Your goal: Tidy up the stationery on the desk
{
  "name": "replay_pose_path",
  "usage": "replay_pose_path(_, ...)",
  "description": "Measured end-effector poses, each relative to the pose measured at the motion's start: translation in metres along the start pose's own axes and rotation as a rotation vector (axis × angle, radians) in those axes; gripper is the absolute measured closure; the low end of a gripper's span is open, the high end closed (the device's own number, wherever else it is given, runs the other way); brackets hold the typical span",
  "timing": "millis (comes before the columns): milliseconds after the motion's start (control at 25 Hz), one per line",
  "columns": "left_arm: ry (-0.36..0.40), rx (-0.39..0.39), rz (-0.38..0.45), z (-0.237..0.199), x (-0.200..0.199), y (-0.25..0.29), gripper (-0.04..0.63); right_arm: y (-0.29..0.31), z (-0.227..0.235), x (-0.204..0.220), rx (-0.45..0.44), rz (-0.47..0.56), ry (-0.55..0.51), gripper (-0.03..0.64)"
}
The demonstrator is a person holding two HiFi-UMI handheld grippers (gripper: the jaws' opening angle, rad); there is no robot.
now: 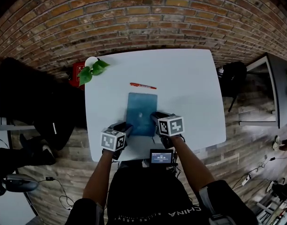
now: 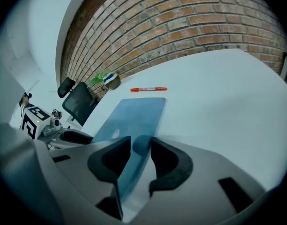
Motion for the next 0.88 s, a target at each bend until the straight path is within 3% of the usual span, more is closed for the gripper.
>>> replay_pose_path(200, -0.009, 0.06, -0.011, 0.018, 0.005, 0.005, 0.44, -0.007, 0.01, 0.001, 0.033, 0.013, -0.017, 0.463)
replay_pose_path(440, 0.041, -0.03, 0.013, 0.004, -0.013, 0.005, 0.44, -0.007, 0.009, 0.007, 0.059, 0.021, -0.061, 0.449)
replay_pose_path(600, 0.062, -0.023, -0.019, 0.007, -0.013, 0.014, 0.492, -0.006, 0.009, 0.007, 0.063, 0.023, -0.046, 0.453)
replay_pose_path(880, 0.059, -0.005, -0.024, 0.007, -0.012, 0.016, 0.499, -0.011, 0.011, 0.002, 0.029, 0.022, 0.0, 0.515)
Point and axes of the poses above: the fingertips, and each gripper's own axes: y forward along the fingers, z to its right, x out of its underside, the point moved 5 cm from there along -y, backward along the fingers, and after that the axes turned 2 degrees about y, right-handed, at the moved point
